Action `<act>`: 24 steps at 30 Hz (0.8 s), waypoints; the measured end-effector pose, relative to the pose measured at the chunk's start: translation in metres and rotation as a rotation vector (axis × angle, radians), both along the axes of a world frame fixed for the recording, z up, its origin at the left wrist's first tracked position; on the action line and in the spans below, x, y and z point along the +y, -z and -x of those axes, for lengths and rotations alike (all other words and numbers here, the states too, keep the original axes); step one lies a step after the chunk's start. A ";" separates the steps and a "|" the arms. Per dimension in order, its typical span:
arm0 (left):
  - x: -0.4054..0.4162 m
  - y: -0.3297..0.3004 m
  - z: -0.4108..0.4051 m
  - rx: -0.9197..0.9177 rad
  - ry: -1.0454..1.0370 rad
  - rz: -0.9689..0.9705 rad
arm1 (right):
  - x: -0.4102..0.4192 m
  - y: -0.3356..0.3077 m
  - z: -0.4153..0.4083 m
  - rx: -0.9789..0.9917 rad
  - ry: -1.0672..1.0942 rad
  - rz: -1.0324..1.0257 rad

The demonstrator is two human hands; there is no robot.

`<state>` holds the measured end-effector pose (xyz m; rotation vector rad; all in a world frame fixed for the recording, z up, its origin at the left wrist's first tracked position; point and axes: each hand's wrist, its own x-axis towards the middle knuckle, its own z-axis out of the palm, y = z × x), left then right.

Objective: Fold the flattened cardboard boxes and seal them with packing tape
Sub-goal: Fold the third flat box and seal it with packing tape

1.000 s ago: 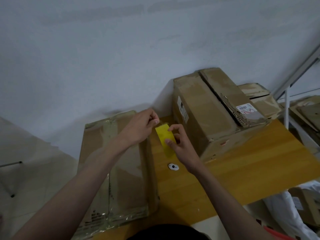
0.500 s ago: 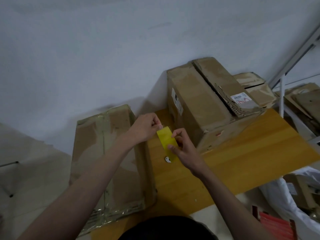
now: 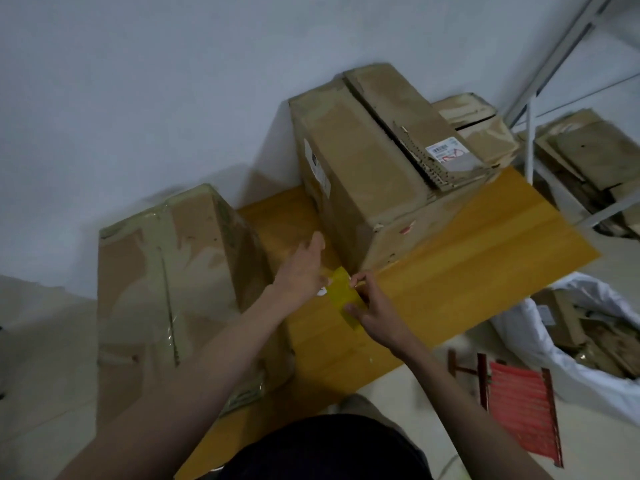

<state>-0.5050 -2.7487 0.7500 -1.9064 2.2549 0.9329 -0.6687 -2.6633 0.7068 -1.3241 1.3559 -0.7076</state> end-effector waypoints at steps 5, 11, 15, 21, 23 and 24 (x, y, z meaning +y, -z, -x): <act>0.000 0.018 0.003 -0.078 0.109 0.046 | 0.002 0.041 0.021 0.188 -0.025 -0.070; 0.003 0.026 -0.012 -0.114 0.181 0.215 | 0.005 0.099 0.018 0.584 -0.118 -0.065; 0.003 0.027 -0.029 -0.179 0.204 0.269 | 0.008 0.118 0.003 0.776 -0.164 -0.110; -0.001 0.020 -0.053 -0.223 0.218 0.312 | 0.008 0.122 -0.006 0.819 -0.248 -0.266; -0.005 0.015 -0.061 -0.224 0.216 0.336 | -0.006 0.104 -0.013 0.848 -0.286 -0.277; -0.008 0.012 -0.066 -0.221 0.209 0.351 | -0.015 0.090 -0.018 0.842 -0.282 -0.244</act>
